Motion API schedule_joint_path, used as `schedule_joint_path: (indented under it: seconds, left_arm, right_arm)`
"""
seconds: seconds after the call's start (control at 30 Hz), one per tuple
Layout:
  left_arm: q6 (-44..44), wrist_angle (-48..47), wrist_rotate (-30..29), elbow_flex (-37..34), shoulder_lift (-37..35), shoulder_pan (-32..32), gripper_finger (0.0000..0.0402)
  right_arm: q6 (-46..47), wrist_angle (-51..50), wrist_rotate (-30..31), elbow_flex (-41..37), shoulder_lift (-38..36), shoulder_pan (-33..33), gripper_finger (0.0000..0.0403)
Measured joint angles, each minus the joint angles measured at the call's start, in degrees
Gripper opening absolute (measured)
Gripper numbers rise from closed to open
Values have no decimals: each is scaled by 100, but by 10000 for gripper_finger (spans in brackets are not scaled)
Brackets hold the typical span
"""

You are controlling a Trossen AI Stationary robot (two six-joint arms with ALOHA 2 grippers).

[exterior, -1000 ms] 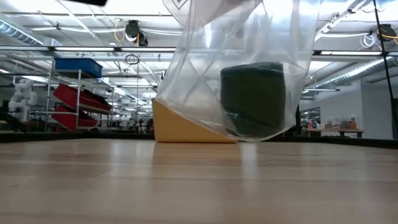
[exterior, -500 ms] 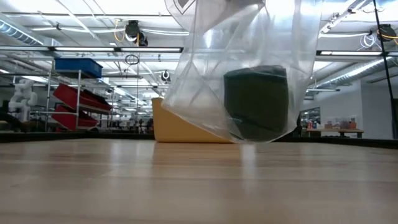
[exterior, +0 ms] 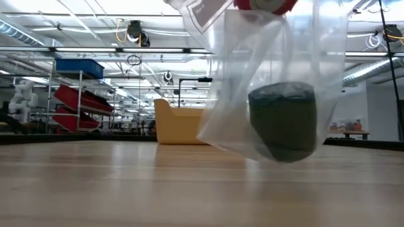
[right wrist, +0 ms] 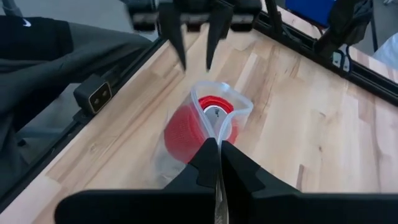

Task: Roll bandage
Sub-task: Close the transparent zip bag

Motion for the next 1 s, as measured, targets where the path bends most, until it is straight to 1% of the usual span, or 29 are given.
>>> schedule_joint_path:
  seconds: [0.1,0.13,0.2,0.3,0.43,0.57,0.63,0.67,0.7,0.73,0.77,0.83,0.9,0.93,1.0]
  left_arm:
    - [-1591,-1119,-192,-49,-15,-278,148]
    - [-1991,-1384,-301,-87,-15,-365,148]
    - [-2428,-1582,-589,-160,-15,-515,148]
    - [-2663,-1608,-907,-303,-15,-649,148]
    - [-3038,-1586,-982,-474,-15,-531,148]
    - [-2809,-1375,-1140,-477,-17,-436,150]
    - [-2622,-930,-1175,-477,-17,-412,154]
    - [-2490,-599,-1163,-475,-17,-381,157]
    - [-2199,-238,-1030,-465,-17,-338,160]
    - [-1799,187,-739,-461,-17,-271,162]
    - [-1308,650,-327,-460,-17,-195,164]
    - [-94,1685,566,-460,-17,-32,166]
    - [1202,2788,1269,-458,-10,111,167]
    - [1781,3329,1502,-456,3,165,167]
    - [2893,4209,1674,-455,14,242,167]
  right_arm:
    - [-36,9,0,0,0,4,0]
    - [-35,15,-1,0,0,4,0]
    - [-37,47,-1,0,0,4,0]
    - [-40,135,0,0,0,4,0]
    - [-61,224,0,0,0,4,0]
    - [-63,219,-10,0,0,4,0]
    - [-63,196,-24,0,0,4,0]
    - [-81,180,-24,0,0,4,0]
    - [-102,182,-24,0,0,4,0]
    - [-126,181,-24,0,0,4,0]
    - [-137,183,-24,0,0,4,0]
    - [-146,180,-25,0,0,4,0]
    - [-146,182,-24,0,0,4,0]
    - [-144,180,-24,0,0,4,0]
    - [-109,180,-24,0,0,4,0]
